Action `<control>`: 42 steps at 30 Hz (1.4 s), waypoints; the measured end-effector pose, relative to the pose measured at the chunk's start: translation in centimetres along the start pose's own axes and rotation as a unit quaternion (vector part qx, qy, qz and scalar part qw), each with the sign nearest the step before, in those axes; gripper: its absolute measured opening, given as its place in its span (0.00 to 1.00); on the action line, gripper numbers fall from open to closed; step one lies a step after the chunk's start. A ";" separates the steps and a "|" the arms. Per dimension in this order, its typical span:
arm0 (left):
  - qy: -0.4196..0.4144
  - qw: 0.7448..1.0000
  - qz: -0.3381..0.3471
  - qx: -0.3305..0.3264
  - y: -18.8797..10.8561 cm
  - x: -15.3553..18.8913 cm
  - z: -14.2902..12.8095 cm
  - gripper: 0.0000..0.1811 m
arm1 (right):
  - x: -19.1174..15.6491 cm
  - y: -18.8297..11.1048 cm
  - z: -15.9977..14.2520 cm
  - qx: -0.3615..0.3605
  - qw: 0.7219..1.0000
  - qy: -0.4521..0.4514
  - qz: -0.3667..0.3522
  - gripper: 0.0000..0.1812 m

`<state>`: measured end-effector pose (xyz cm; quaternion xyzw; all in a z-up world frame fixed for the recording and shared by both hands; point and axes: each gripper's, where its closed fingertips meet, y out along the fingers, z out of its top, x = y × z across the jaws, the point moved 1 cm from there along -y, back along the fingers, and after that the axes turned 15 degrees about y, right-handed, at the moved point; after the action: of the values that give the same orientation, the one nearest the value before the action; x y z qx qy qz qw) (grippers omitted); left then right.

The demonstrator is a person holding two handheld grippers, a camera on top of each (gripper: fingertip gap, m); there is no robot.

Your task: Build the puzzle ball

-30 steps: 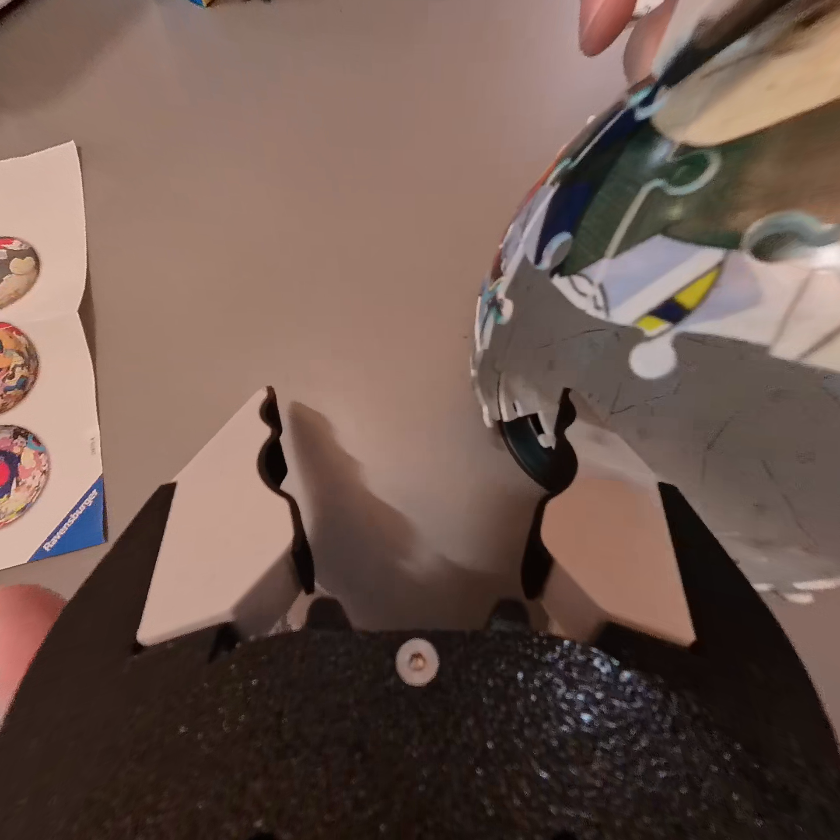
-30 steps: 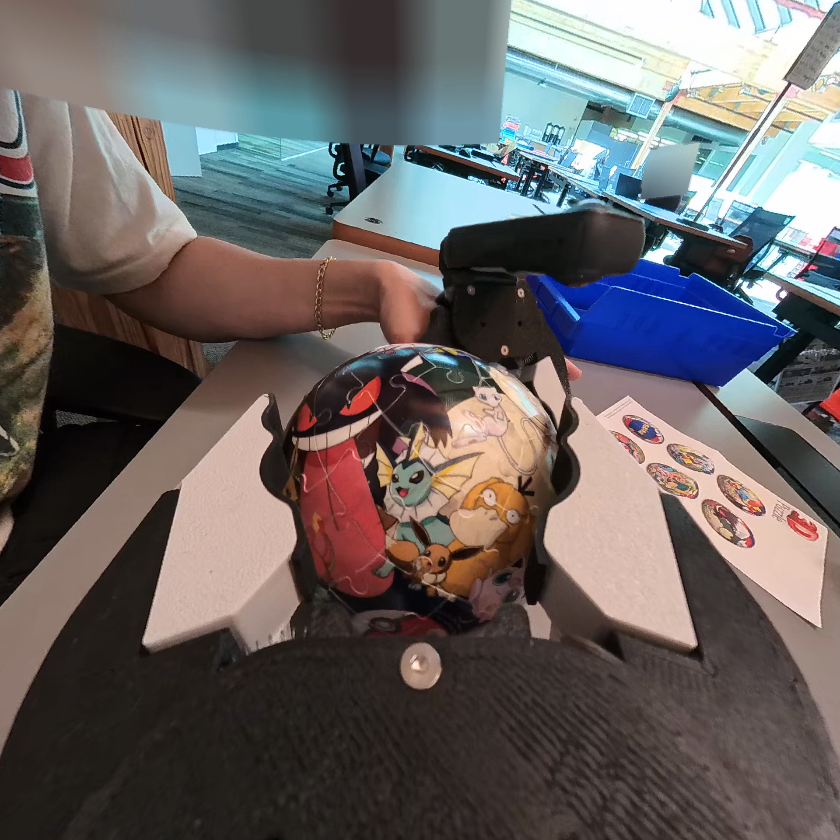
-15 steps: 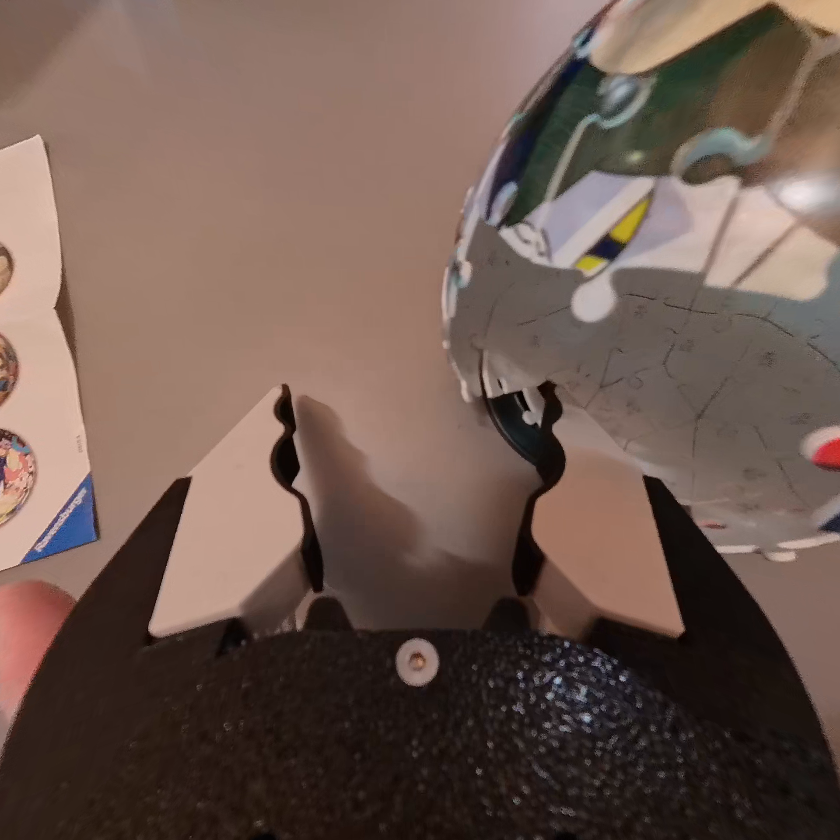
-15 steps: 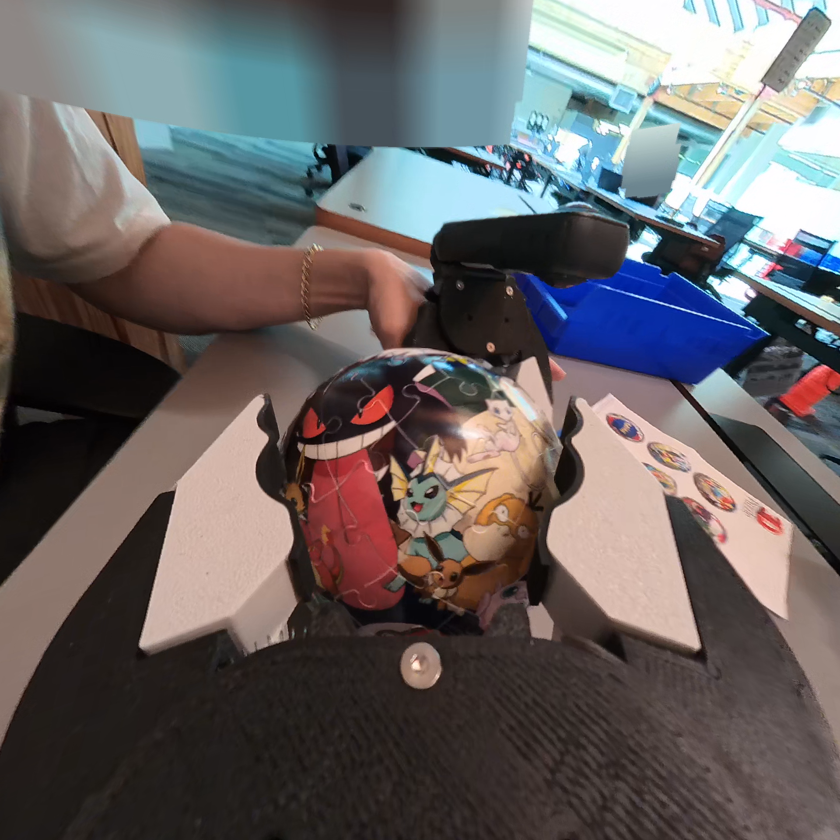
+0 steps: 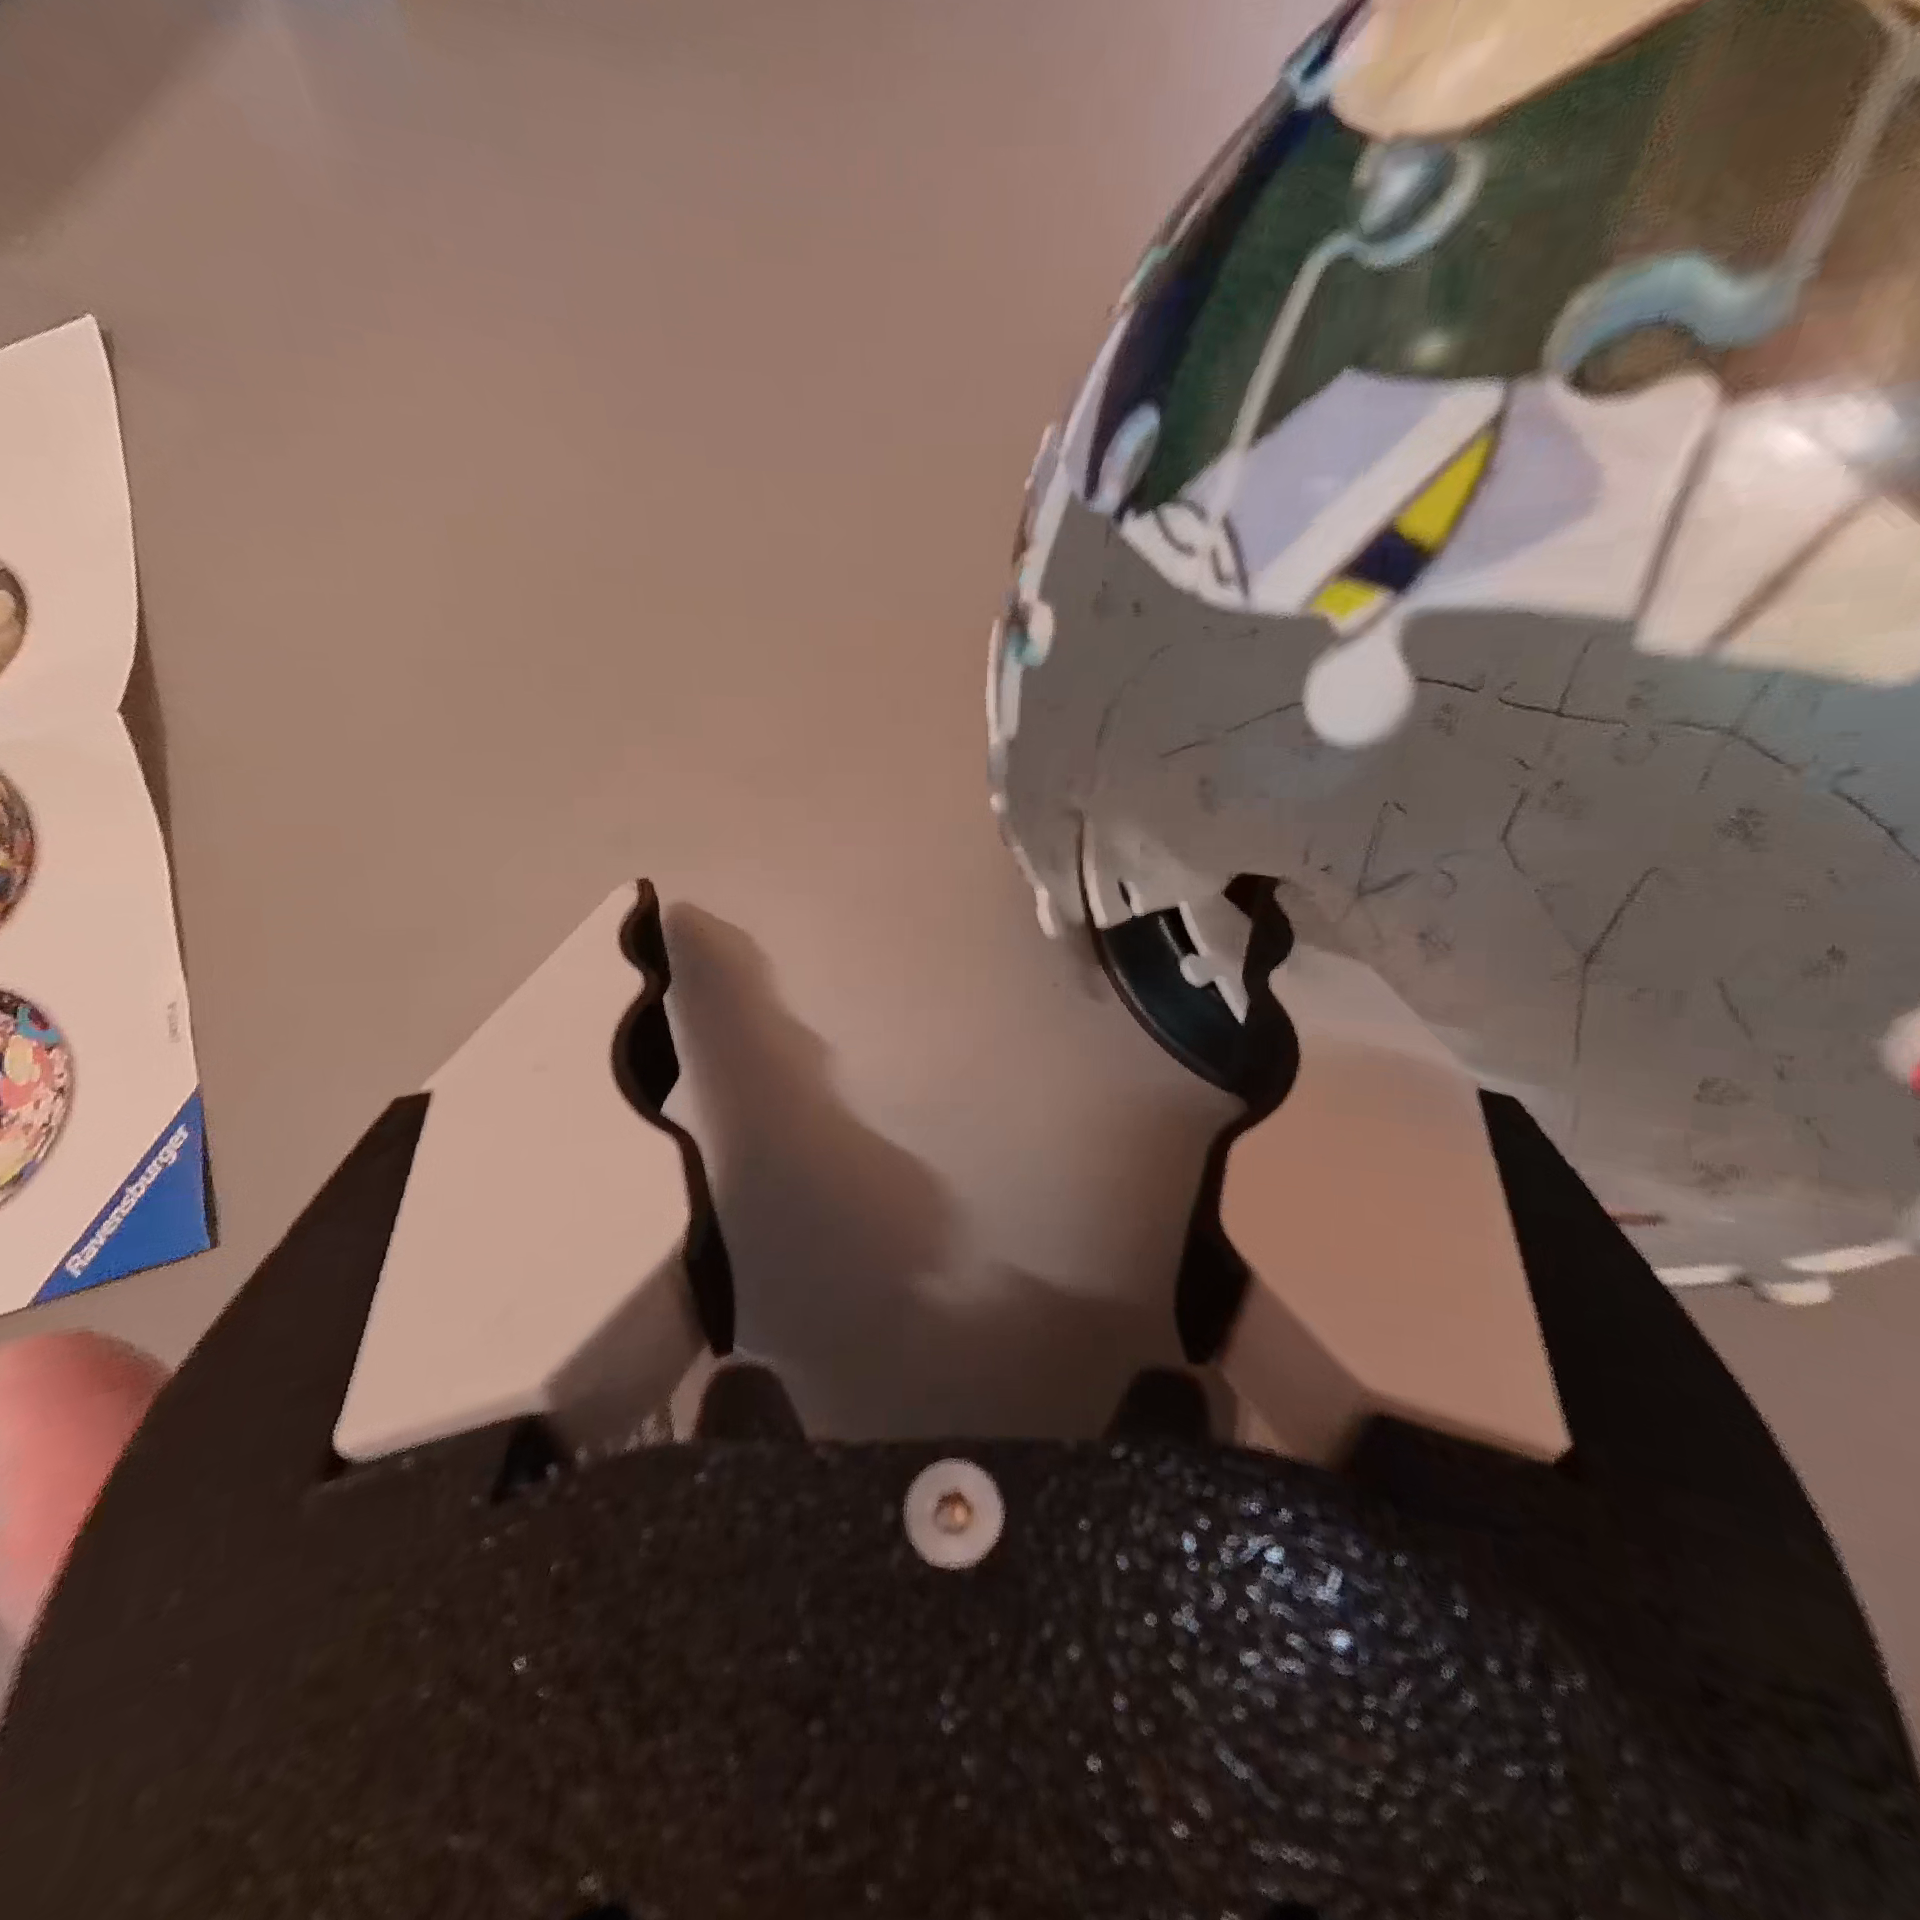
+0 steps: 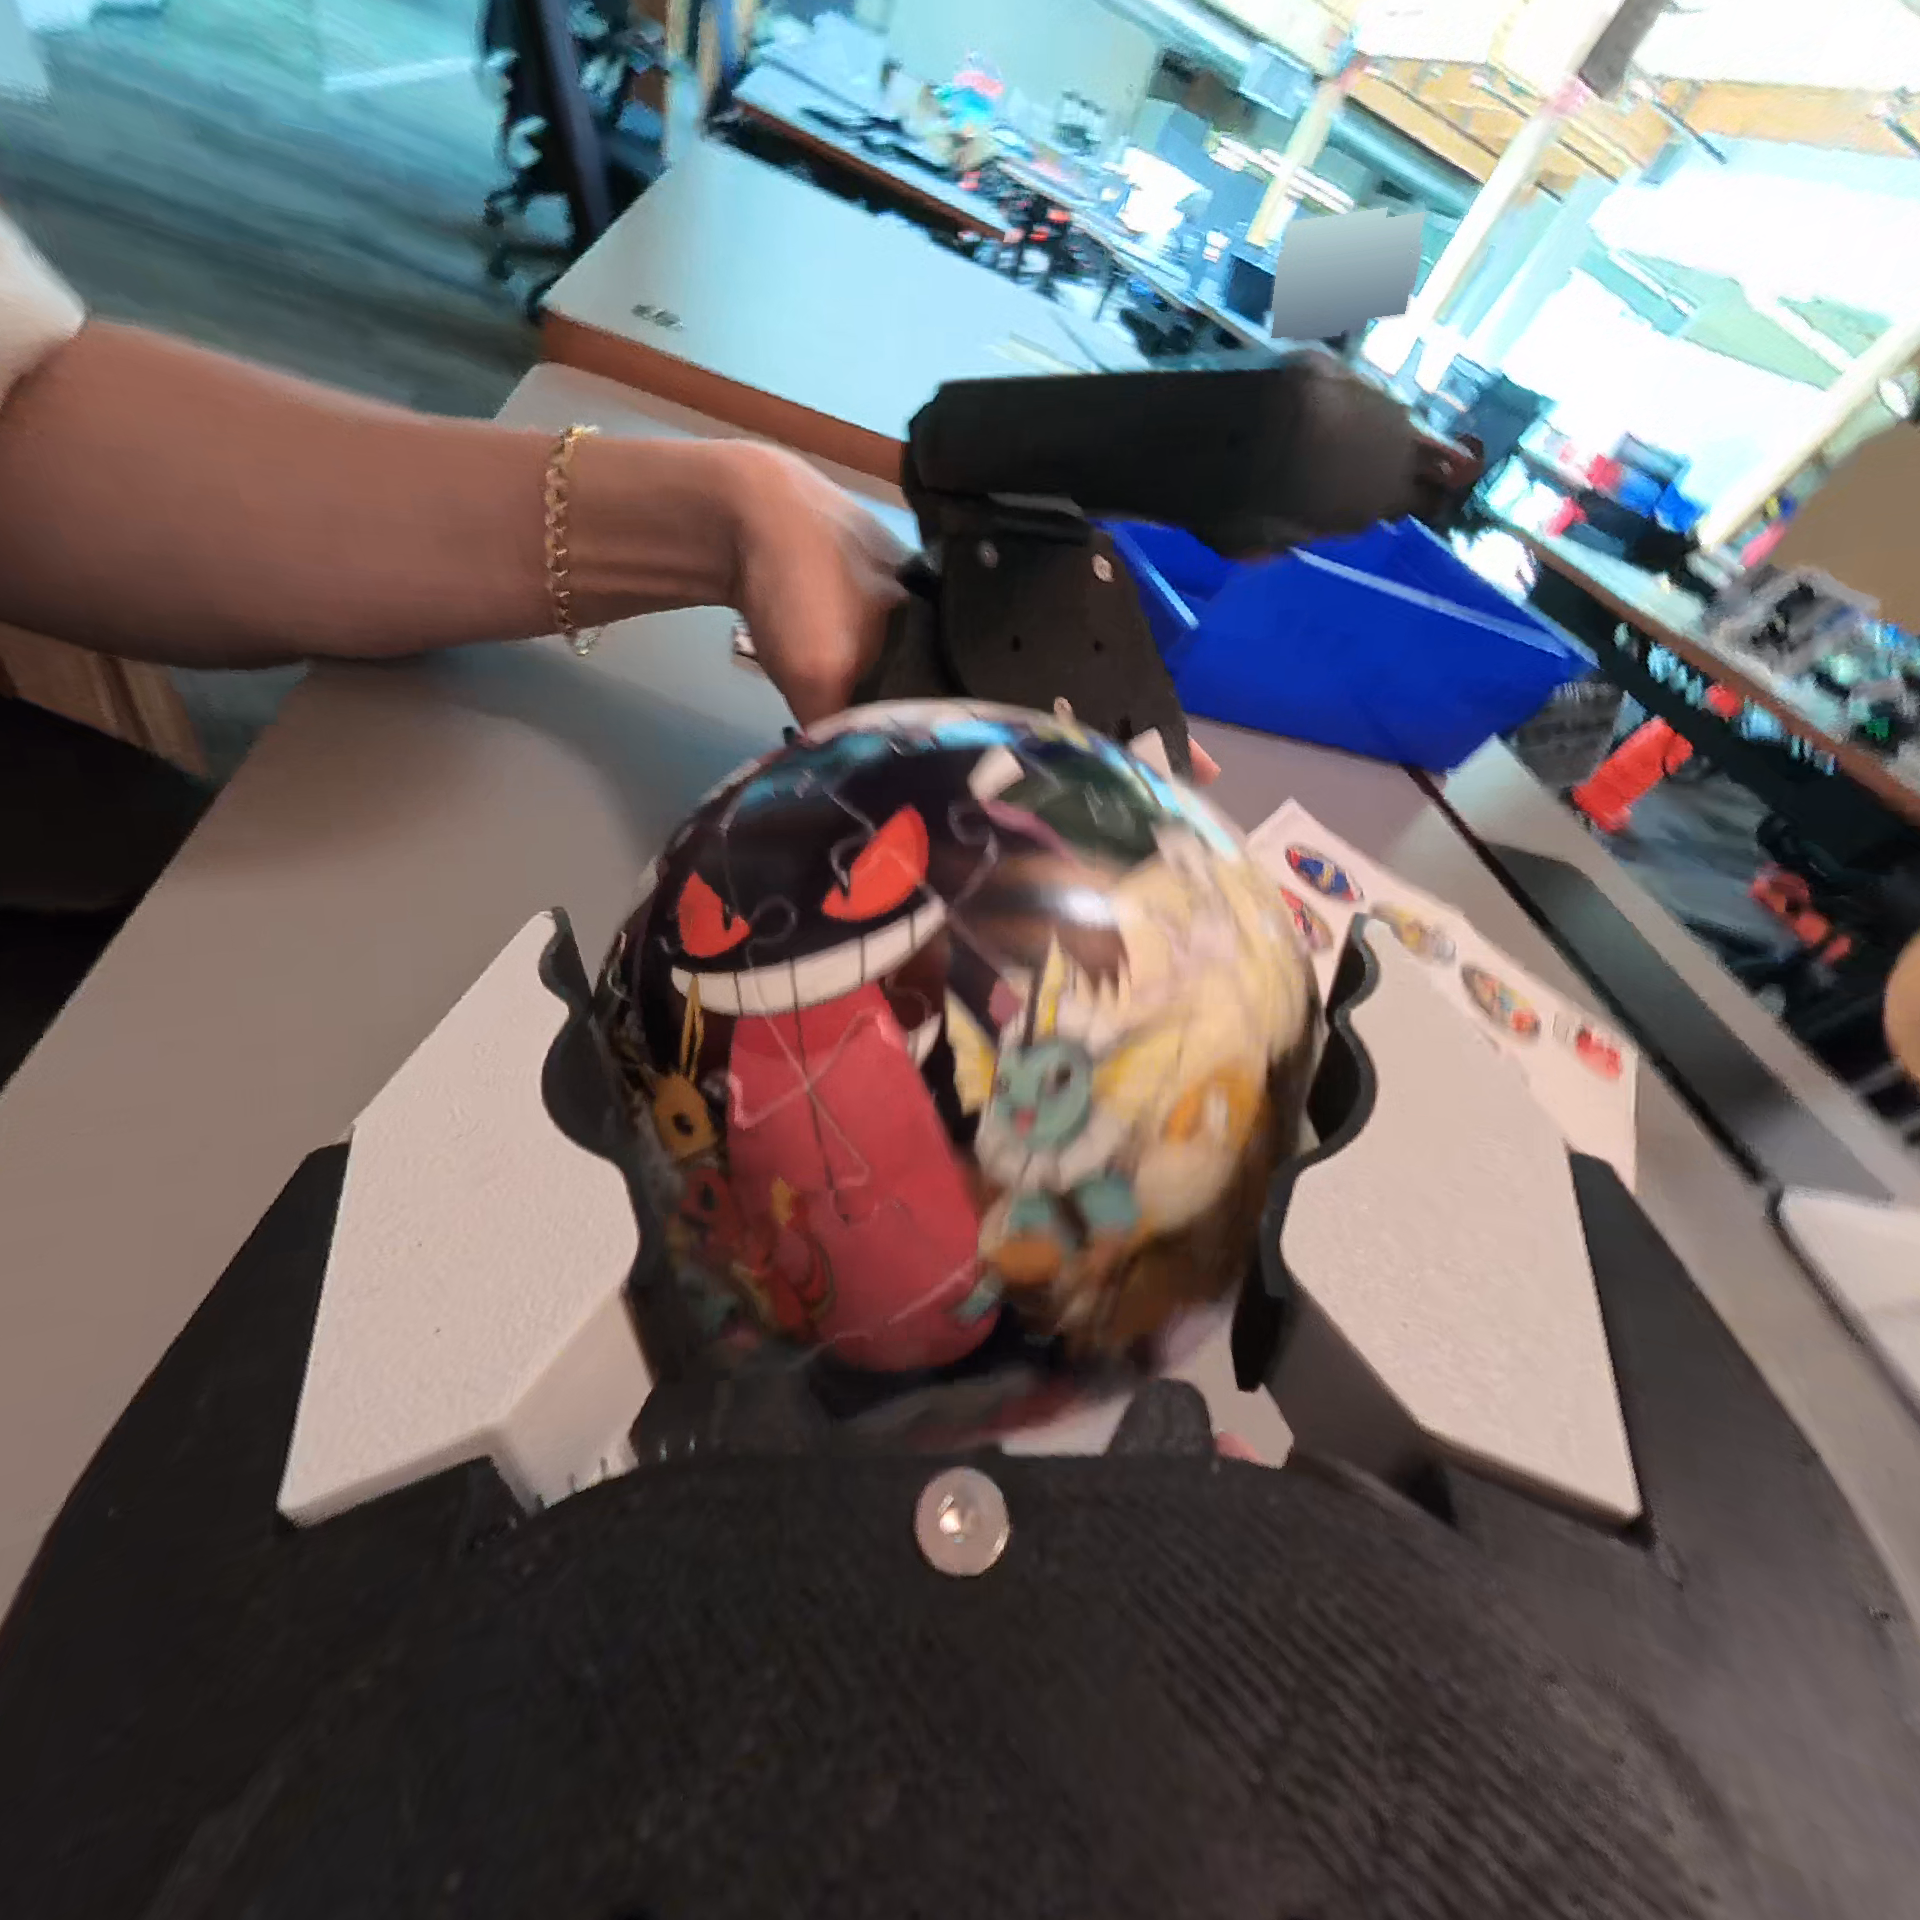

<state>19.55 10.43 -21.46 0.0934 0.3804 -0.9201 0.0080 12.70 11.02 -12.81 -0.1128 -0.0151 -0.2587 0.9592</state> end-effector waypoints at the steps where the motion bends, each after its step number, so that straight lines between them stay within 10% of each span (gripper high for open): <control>1: -0.003 1.000 0.000 0.001 0.0 -0.1 0.0 0.60 | 0.2 -0.3 -0.3 0.002 1.000 0.019 -0.007 0.76; 13: -0.019 1.000 -0.013 0.007 0.7 0.0 0.1 0.63 | 1.2 -0.2 -4.9 -0.092 0.989 -0.090 -0.078 0.87; 42: -0.013 1.000 0.011 -0.004 -0.3 -0.7 -0.2 0.61 | 1.4 -1.1 -4.5 -0.158 0.979 -0.089 -0.092 0.78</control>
<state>20.24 10.75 -21.23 0.0859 0.3832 -0.9193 0.0238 13.25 8.40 -16.82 -0.2839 -0.0693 -0.3341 0.8961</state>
